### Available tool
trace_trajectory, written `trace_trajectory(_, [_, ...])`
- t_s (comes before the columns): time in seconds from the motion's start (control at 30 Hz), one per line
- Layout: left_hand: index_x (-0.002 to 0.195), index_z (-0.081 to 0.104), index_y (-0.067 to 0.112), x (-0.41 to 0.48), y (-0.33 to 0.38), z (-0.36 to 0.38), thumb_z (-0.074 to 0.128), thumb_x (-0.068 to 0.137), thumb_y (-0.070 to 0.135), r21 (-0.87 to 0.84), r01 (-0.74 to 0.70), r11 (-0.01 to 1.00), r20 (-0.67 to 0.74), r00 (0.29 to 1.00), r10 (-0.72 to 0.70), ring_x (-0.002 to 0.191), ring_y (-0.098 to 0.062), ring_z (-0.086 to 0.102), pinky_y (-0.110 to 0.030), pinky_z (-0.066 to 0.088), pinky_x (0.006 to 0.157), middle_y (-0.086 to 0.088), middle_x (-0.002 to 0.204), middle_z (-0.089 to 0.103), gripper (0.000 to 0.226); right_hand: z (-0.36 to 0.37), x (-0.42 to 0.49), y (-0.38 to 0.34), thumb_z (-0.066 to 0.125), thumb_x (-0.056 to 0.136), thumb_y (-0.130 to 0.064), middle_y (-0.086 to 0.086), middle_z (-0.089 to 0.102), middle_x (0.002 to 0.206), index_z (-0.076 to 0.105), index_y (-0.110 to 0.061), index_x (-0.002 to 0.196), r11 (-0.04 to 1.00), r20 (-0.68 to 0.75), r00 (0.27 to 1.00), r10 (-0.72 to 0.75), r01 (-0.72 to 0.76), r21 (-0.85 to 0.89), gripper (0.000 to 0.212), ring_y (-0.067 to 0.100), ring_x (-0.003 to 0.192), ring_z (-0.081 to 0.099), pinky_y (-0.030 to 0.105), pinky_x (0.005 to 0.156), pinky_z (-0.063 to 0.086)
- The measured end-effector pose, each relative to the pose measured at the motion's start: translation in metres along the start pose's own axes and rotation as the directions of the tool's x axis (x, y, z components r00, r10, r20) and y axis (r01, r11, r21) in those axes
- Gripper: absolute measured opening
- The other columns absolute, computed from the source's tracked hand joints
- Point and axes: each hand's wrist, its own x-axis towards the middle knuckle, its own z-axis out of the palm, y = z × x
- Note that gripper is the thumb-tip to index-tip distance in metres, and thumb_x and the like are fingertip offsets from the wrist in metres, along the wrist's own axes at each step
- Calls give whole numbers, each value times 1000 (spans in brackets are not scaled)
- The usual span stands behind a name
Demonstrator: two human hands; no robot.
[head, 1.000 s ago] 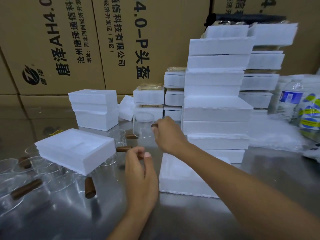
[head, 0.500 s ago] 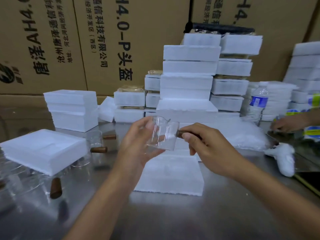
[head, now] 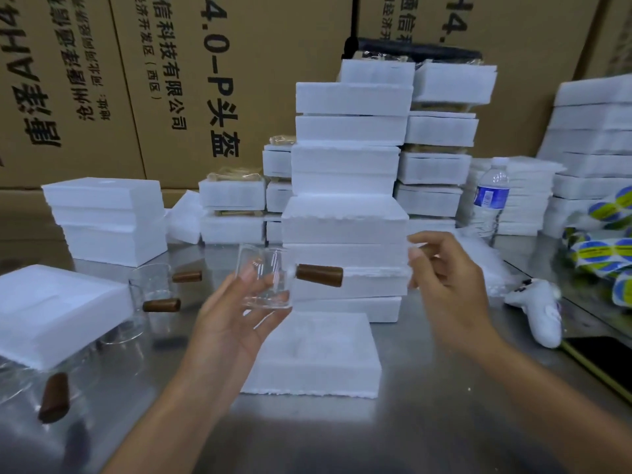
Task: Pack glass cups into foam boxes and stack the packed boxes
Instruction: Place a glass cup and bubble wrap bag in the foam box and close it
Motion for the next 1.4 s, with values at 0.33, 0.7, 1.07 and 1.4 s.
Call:
trace_trajectory(0.33, [77, 75, 22, 4, -10, -5, 61, 74, 30, -19, -52, 998, 1, 999, 52, 85, -17, 69, -33, 58, 79, -1, 91, 70, 16, -22, 37, 113, 41, 92, -1, 6, 41, 145, 36, -23, 142, 720, 157, 896, 416, -219, -658, 55, 27, 129, 39, 40, 107, 32])
trace_trajectory(0.7, [84, 74, 23, 6, -14, -4, 58, 78, 31, 47, -62, 997, 5, 998, 62, 88, -18, 69, -33, 57, 82, -2, 95, 71, 19, -5, 36, 123, 46, 95, -44, 9, 47, 134, 40, -23, 138, 453, 65, 853, 518, -210, -867, 48, 30, 126, 38, 44, 101, 32])
trace_trajectory(1.07, [91, 65, 20, 5, -12, -4, 57, 77, 29, 72, -68, 995, 5, 998, 68, 87, -19, 69, -38, 56, 82, -3, 93, 69, 19, -4, 34, 115, 53, 94, -32, 3, 67, 95, 67, -24, 97, 481, -139, 928, 346, -302, -823, 17, 24, 99, 54, 34, 81, 35])
trace_trajectory(1.4, [87, 69, 21, 5, -8, -5, 56, 80, 28, -23, -53, 998, 15, 998, 53, 96, -21, 68, -41, 55, 85, -3, 96, 70, 16, -13, 55, 54, 49, 95, -22, -1, 50, 98, 49, -16, 87, 905, -381, 907, 181, -305, -296, 10, 22, 101, 51, 39, 94, 39])
